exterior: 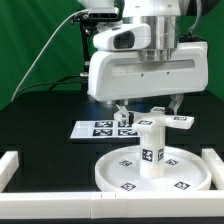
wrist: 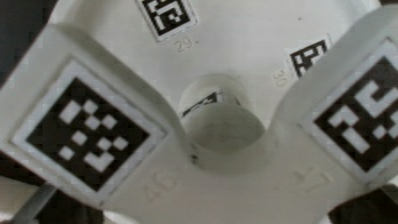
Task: Assemble round table
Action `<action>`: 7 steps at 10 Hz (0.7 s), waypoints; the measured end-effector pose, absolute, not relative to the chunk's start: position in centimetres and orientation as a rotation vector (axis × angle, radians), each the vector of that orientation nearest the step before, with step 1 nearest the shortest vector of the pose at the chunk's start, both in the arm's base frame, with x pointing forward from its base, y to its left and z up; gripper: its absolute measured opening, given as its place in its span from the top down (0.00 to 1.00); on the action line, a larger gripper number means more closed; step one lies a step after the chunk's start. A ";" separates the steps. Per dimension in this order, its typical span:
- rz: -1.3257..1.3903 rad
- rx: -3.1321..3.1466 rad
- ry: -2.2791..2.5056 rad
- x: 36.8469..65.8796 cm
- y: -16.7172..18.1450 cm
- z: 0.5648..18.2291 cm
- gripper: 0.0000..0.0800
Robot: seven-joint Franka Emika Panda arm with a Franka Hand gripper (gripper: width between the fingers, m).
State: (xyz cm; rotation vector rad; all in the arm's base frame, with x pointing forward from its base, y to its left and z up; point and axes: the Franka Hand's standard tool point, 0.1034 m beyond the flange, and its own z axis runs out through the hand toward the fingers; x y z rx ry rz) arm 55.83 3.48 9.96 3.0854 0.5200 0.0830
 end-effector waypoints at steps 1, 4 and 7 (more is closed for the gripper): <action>0.083 3.086 0.516 55.8 3.5 9.9 0.19; 0.084 3.110 0.379 55.8 3.5 9.9 0.45; 0.110 3.139 -0.065 56.1 3.6 9.9 0.45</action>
Offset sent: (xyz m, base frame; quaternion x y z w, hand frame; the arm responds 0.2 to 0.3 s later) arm 0.0000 0.0000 0.0000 0.0000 0.0000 0.0650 0.9979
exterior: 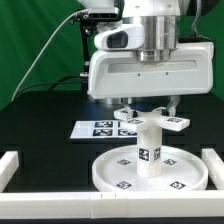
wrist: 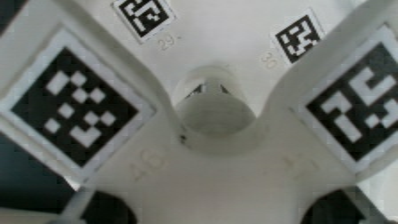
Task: Assemble round table
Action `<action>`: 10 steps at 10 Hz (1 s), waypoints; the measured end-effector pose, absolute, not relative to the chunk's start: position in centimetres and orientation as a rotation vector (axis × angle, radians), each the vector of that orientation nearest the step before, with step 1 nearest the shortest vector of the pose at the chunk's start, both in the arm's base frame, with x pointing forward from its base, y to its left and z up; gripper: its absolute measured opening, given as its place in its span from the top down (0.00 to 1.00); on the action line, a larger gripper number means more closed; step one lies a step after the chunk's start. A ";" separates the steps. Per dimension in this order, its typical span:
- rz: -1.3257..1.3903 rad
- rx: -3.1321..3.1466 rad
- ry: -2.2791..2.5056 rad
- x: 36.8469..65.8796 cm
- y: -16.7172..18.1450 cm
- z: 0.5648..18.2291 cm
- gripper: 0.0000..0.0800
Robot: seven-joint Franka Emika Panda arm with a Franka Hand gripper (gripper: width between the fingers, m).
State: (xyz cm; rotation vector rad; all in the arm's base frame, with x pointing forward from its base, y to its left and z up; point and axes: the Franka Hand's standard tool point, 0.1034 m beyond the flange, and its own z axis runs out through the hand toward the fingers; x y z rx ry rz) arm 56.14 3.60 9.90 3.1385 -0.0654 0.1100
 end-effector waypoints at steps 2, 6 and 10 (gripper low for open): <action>0.127 3.121 -0.444 56.2 4.1 9.9 0.45; 0.108 3.004 -1.109 56.2 4.0 9.8 0.45; 0.083 2.795 -1.611 56.2 3.9 9.8 0.45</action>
Offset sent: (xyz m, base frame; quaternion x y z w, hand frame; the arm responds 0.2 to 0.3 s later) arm -0.0061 -0.0021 -0.0109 0.0274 0.0051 0.3662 0.9301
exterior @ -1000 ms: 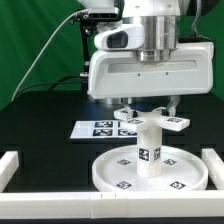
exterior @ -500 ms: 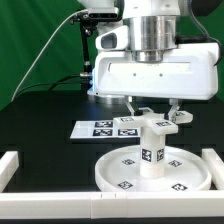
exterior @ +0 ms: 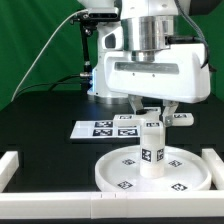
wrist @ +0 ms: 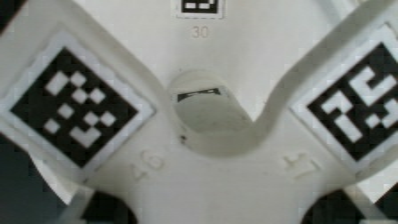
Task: Assemble round table
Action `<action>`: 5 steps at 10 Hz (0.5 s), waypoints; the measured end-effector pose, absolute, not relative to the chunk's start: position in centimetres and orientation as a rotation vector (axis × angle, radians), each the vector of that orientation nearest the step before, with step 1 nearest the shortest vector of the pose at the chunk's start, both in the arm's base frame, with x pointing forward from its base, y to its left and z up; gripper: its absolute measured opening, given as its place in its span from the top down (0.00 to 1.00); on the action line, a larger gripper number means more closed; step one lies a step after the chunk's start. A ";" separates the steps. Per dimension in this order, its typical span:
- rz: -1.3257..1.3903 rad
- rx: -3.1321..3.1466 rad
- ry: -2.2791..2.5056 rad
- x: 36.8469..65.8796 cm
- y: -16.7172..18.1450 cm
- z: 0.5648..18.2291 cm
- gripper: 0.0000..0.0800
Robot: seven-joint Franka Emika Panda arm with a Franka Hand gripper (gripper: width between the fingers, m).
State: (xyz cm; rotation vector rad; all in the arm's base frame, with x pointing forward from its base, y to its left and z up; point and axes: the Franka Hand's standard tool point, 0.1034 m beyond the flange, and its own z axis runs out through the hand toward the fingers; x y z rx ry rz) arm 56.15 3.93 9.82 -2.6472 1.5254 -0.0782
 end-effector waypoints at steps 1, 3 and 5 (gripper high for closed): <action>-0.069 -2.504 1.724 56.1 4.0 9.8 0.45; -0.052 -2.188 2.085 56.2 4.0 9.8 0.45; -0.021 -1.975 2.264 56.2 4.0 9.8 0.45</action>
Offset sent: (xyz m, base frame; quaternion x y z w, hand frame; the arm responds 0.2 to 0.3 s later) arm 0.0047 0.0136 -0.0021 0.0135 -0.0360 0.3684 0.9289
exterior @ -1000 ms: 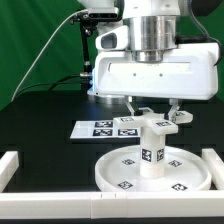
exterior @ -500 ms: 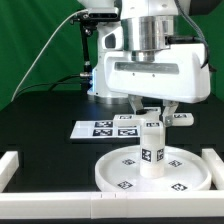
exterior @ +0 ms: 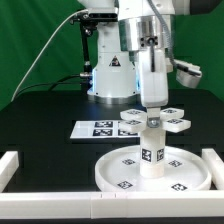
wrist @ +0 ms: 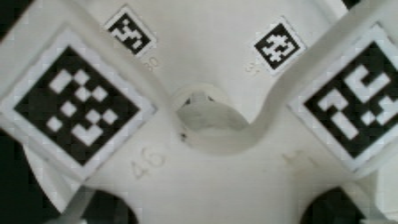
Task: Assemble round table
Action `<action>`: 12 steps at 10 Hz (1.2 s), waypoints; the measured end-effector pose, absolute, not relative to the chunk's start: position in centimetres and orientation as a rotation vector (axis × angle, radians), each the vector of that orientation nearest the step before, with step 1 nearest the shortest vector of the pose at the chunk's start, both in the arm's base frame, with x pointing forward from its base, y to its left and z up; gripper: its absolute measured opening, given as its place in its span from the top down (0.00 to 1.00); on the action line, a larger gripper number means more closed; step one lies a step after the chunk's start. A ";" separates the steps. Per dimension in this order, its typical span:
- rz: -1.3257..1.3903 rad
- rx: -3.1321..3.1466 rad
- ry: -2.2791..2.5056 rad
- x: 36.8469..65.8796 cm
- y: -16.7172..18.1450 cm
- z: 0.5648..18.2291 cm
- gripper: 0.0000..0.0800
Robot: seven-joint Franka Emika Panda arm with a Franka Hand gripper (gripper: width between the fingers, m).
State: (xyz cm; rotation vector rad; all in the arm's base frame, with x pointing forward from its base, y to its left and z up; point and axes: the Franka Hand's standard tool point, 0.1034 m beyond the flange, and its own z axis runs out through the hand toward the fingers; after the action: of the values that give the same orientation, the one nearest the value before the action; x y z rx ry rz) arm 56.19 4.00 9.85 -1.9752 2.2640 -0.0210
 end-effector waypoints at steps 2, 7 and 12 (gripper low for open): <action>-0.024 -2.028 2.218 56.2 3.9 9.8 0.36; -0.012 -2.354 1.831 56.9 4.5 12.9 0.19; -0.103 -2.850 0.923 57.1 4.5 13.2 0.19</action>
Offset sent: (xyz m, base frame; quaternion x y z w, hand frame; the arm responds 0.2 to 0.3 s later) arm 0.0024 -0.0033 0.0206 -0.0467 0.0031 -0.0909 0.9948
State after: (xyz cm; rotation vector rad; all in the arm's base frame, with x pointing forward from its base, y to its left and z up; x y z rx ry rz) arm 57.13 4.45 13.19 -2.8499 0.9225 -0.1026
